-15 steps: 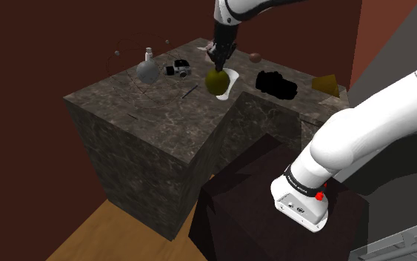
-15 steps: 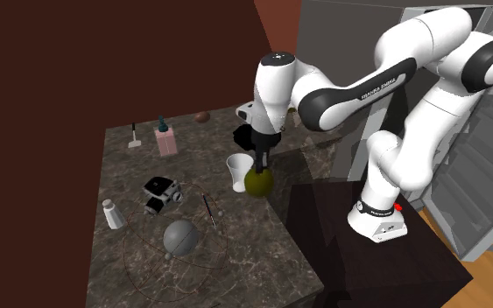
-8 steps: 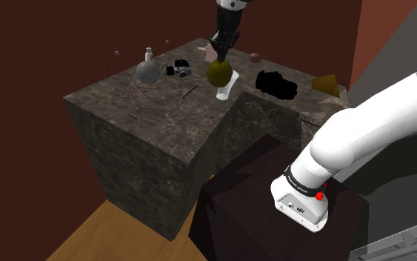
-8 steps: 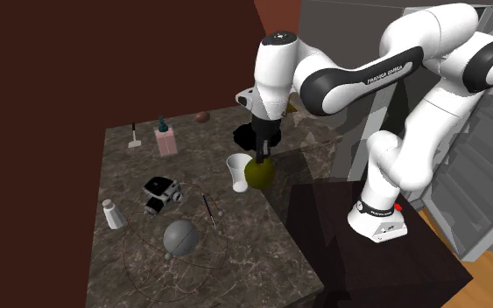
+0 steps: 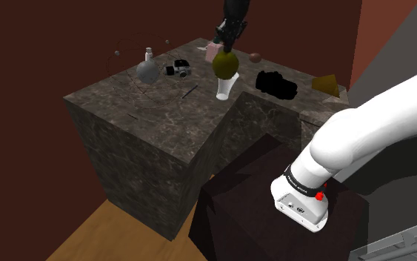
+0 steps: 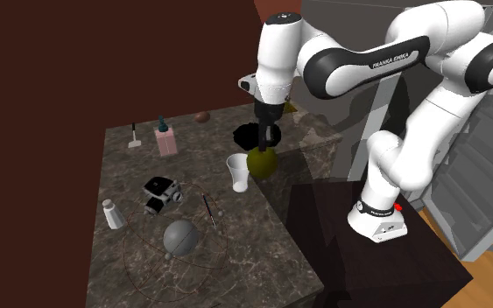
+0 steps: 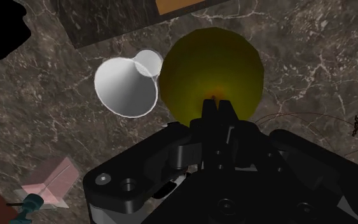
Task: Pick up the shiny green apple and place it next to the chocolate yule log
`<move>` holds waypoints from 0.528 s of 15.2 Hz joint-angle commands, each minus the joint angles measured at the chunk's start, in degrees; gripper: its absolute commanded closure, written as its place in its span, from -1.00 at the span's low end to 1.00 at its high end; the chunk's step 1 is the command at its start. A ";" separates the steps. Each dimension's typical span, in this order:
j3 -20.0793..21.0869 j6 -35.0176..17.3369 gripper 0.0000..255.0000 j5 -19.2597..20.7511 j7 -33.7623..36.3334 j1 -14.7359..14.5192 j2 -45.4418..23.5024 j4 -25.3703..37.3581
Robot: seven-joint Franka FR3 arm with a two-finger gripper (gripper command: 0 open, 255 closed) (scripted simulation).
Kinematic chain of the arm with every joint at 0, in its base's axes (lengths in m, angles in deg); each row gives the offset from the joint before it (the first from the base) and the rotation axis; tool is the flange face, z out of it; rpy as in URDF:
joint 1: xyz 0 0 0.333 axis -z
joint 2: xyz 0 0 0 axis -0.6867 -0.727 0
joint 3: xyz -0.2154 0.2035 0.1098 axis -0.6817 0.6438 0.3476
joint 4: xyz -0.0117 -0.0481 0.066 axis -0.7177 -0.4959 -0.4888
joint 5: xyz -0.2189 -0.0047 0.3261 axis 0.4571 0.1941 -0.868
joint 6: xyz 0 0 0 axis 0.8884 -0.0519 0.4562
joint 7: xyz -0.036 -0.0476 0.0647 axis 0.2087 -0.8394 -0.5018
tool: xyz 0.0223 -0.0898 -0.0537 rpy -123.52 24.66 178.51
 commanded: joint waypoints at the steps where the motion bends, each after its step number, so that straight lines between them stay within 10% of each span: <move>1: -1.60 0.14 1.00 0.34 -2.23 0.68 2.01 -1.62; 8: -8.58 0.12 1.00 2.90 -11.20 3.76 9.24 -7.70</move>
